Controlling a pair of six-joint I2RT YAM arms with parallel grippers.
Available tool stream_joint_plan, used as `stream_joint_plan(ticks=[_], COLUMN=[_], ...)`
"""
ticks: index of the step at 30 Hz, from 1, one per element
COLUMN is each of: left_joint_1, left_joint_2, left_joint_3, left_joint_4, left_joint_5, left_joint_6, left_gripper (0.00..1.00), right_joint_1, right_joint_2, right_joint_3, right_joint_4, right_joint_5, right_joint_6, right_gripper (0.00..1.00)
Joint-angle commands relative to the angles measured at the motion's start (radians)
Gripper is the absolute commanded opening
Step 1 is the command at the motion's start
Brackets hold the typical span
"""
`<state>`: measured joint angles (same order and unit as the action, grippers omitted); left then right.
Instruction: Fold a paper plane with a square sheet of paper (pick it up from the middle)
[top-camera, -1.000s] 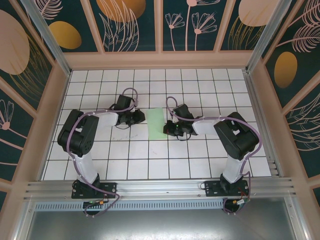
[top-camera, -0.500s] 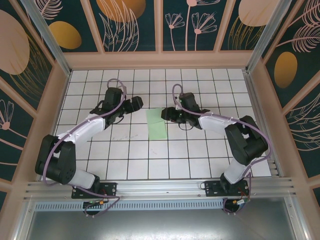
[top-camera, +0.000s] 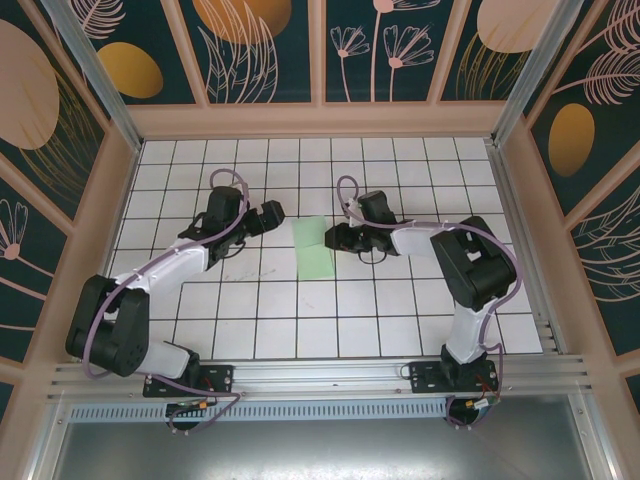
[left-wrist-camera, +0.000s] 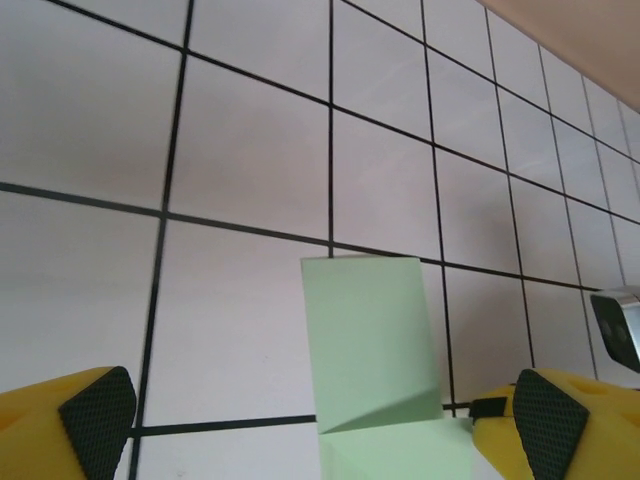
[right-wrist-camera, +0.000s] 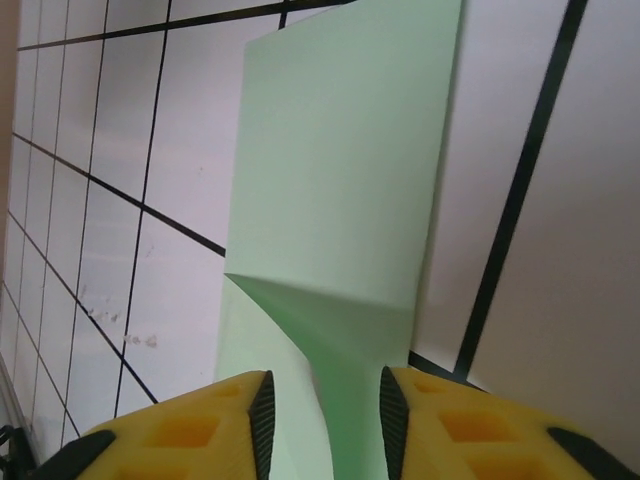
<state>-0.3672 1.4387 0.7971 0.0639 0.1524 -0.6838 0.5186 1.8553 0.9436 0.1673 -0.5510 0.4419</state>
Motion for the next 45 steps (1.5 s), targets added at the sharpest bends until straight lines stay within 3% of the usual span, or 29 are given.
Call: stream_joint_plan(ticks=[1, 8, 12, 17, 24, 35, 45], left_joint_1=[-0.003, -0.004, -0.004, -0.01, -0.05, -0.105, -0.124], left_joint_2=[0.022, 0.058, 0.075, 0.107, 0.164, 0.306, 0.398], left_joint_3=[-0.031, -0.066, -0.1, -0.152, -0.151, -0.083, -0.034], left_joint_4=[0.091, 0.168, 0.239, 0.36, 0.434, 0.523, 0.531], left_joint_5=[0.098, 0.215, 0.286, 0.38, 0.429, 0.492, 0.494], left_joint_6=[-0.047, -0.094, -0.131, -0.19, -0.218, -0.206, -0.186], left_gripper=[0.99, 0.98, 0.99, 0.98, 0.9, 0.62, 0.49], right_joint_1=[-0.002, -0.002, -0.007, -0.022, -0.053, -0.058, -0.065], right_joint_2=[0.026, 0.07, 0.053, 0.009, -0.046, -0.032, -0.041], right_joint_3=[0.012, 0.026, -0.008, -0.085, -0.186, -0.19, -0.196], right_joint_4=[0.071, 0.082, 0.146, 0.287, 0.438, 0.428, 0.418], right_joint_5=[-0.06, -0.103, -0.098, -0.099, -0.091, -0.091, -0.104], right_joint_6=[-0.046, -0.059, -0.035, 0.035, 0.132, 0.15, 0.159], right_gripper=[0.32, 0.25, 0.09, 0.0, 0.0, 0.01, 0.03])
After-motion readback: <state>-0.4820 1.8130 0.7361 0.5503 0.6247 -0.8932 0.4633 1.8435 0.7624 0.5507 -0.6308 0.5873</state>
